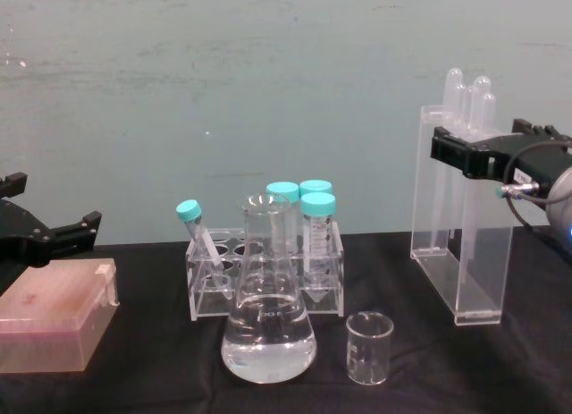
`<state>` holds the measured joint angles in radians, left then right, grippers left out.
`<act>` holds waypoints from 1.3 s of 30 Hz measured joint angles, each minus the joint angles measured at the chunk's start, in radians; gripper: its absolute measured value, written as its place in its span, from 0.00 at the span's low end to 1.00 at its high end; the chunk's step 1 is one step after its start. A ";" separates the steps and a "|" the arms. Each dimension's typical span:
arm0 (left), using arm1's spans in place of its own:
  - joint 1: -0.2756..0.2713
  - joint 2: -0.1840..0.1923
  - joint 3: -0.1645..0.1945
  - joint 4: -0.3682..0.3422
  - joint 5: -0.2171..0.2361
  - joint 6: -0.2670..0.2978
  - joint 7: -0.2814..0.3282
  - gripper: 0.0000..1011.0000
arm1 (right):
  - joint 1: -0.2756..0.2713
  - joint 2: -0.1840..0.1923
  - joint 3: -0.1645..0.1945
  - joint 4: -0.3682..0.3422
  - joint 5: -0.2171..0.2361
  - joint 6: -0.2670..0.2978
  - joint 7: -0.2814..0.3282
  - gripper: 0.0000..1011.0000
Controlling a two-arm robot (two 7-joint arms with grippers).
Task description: Place the experimental apparatus aside using one hand.
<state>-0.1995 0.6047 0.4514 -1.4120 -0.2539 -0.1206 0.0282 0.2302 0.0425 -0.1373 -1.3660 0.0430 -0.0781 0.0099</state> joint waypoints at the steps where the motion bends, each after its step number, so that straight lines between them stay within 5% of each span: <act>1: 0.000 0.000 0.000 0.000 0.000 0.000 0.000 0.99 | 0.001 -0.002 0.001 0.002 -0.002 0.000 0.001 0.99; 39: 0.000 0.000 0.000 0.000 0.000 0.000 0.000 0.99 | 0.027 -0.044 0.036 0.041 -0.056 0.003 0.033 0.99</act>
<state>-0.1995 0.6047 0.4514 -1.4120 -0.2539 -0.1205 0.0283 0.2569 -0.0017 -0.1014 -1.3253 -0.0125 -0.0748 0.0433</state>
